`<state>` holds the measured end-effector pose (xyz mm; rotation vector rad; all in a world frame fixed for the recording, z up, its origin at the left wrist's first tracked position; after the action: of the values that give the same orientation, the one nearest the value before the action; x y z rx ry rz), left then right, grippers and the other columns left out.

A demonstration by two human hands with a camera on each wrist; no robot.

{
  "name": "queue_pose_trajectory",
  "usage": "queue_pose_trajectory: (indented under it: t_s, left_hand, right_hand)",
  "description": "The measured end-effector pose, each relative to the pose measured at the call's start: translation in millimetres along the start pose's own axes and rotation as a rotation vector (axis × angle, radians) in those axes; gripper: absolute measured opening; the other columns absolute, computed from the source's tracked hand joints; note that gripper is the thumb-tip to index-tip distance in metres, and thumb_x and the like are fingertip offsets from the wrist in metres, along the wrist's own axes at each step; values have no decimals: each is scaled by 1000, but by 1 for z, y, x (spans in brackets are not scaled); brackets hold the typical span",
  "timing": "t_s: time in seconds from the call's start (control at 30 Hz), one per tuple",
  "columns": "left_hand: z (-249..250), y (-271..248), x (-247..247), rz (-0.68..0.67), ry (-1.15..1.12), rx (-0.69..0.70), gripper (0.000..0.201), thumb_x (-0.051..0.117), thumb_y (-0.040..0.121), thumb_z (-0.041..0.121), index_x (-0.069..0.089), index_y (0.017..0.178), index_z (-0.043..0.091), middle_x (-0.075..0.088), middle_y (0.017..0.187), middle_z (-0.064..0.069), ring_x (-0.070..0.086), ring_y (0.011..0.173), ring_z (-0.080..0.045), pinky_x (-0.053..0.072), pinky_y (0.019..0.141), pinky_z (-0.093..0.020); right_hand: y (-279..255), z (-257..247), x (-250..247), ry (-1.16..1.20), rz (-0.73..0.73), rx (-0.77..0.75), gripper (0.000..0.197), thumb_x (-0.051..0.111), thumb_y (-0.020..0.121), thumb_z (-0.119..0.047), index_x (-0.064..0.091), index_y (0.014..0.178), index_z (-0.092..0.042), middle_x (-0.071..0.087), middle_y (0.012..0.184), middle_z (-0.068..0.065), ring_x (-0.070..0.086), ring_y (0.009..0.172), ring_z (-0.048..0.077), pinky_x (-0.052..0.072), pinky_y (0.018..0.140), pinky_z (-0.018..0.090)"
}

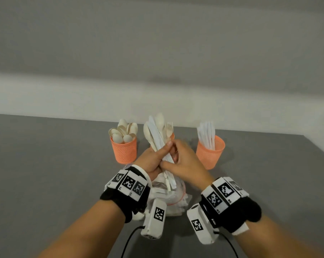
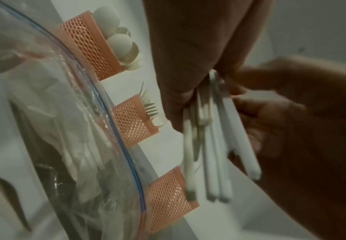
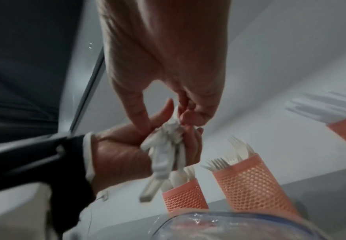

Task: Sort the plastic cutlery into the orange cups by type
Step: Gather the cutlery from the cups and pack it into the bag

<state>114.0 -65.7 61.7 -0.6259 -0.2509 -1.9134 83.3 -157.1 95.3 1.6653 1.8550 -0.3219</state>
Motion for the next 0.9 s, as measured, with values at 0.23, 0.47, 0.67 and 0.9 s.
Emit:
queue_pose_trajectory:
  t_s: [0.23,0.47,0.67,0.9]
  left_hand:
    - [2,-2,1,47,34,-6,70,47,81,46,45,133,-1,54,123,-26,60,106,-27,54,85,-31]
    - [-4,-1,-5,132,52,-25,58,29,96,45,43,136,4,57,130,-18,57,118,-24,45,100,-34]
    - [-5,-4,-5,100,2,-74,40,30,100,32,54,119,7,66,109,-13,67,93,-20,57,78,-35]
    - [-1,0,-7,80,-50,-73,36,38,98,22,53,123,1,67,105,-15,69,89,-22,59,70,-35]
  right_hand:
    - [9,-1,4,-269,-14,-96,12,50,92,-21,48,92,-9,44,90,1,41,68,7,32,56,13]
    - [13,6,13,-97,-140,-38,28,37,94,-13,44,119,-1,56,99,5,56,88,18,48,72,17]
    - [10,8,3,145,-137,68,31,33,98,-14,39,128,-9,56,90,-5,59,82,8,46,67,10]
    - [9,14,-1,250,2,51,18,56,90,-29,52,98,-14,58,82,-1,56,73,8,46,67,18]
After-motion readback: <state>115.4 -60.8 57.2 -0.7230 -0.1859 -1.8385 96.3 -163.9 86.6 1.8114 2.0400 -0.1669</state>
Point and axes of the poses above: each hand's wrist, its own y-axis towards the middle knuckle, its own x-axis out of the palm, z = x × y, the point moved 4 cm from there along y, towards the middle knuckle
